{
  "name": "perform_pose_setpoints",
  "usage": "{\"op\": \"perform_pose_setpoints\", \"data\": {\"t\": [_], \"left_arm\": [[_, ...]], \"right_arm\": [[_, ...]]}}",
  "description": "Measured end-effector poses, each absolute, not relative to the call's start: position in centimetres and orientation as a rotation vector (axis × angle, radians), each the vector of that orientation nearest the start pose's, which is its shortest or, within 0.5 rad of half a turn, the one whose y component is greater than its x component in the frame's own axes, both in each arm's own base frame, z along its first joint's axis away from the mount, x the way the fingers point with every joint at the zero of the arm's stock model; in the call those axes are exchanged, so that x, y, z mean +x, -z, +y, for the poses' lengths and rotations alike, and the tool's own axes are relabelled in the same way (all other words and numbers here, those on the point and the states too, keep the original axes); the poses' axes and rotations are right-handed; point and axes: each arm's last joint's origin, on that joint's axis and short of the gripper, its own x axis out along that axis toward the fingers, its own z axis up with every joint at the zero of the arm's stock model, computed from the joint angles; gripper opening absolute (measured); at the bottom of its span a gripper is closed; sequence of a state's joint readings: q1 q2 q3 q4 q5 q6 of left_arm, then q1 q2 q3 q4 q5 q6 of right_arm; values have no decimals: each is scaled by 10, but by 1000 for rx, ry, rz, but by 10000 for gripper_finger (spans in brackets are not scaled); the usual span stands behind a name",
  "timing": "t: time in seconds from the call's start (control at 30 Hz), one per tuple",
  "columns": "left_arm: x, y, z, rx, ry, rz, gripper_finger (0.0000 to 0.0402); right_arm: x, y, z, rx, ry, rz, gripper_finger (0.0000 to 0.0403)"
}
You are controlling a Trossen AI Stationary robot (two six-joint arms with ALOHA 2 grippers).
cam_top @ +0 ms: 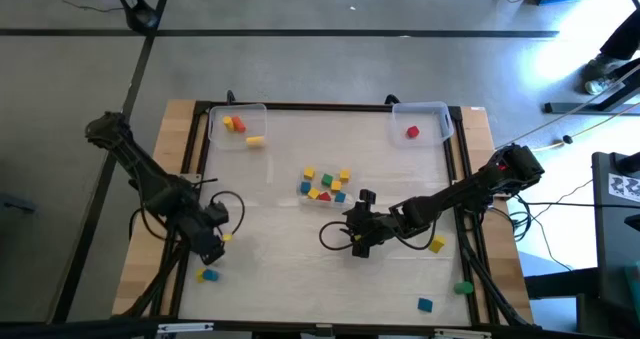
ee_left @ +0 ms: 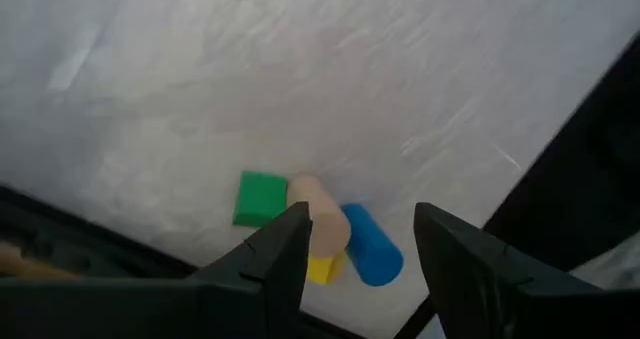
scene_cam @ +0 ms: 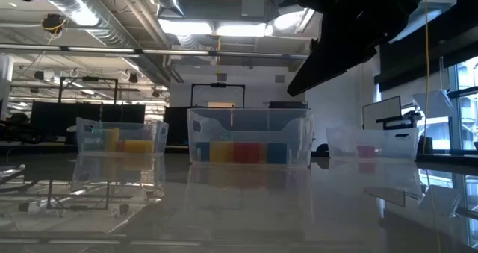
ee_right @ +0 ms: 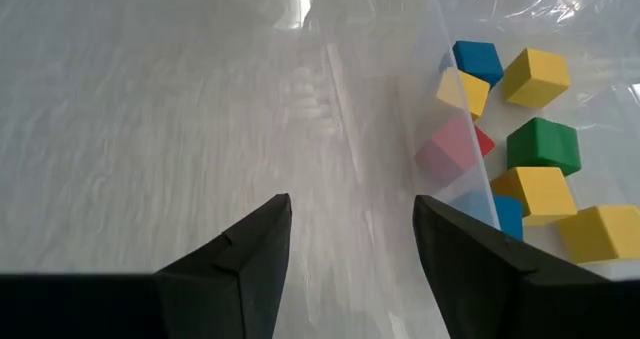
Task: Sort blocks by size
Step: Put the brown cylindrical block into the top left transparent bin
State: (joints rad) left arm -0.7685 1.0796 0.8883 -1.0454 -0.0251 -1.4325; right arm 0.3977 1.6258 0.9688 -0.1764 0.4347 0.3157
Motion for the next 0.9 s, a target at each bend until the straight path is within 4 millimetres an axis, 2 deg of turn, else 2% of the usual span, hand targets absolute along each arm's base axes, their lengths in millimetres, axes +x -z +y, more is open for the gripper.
{"op": "perform_pose_setpoints", "data": {"t": [0.33, 0.53, 0.9], "left_arm": [[127, -227, -158, -720, -494, 1410, 168], [129, -214, -172, -697, -519, 1434, 168], [126, -207, -179, -690, -566, 1402, 168]], "right_arm": [[307, -195, 115, -49, 152, 751, 209], [307, -195, 116, -49, 151, 750, 209], [307, -195, 115, -48, 178, 741, 209]]}}
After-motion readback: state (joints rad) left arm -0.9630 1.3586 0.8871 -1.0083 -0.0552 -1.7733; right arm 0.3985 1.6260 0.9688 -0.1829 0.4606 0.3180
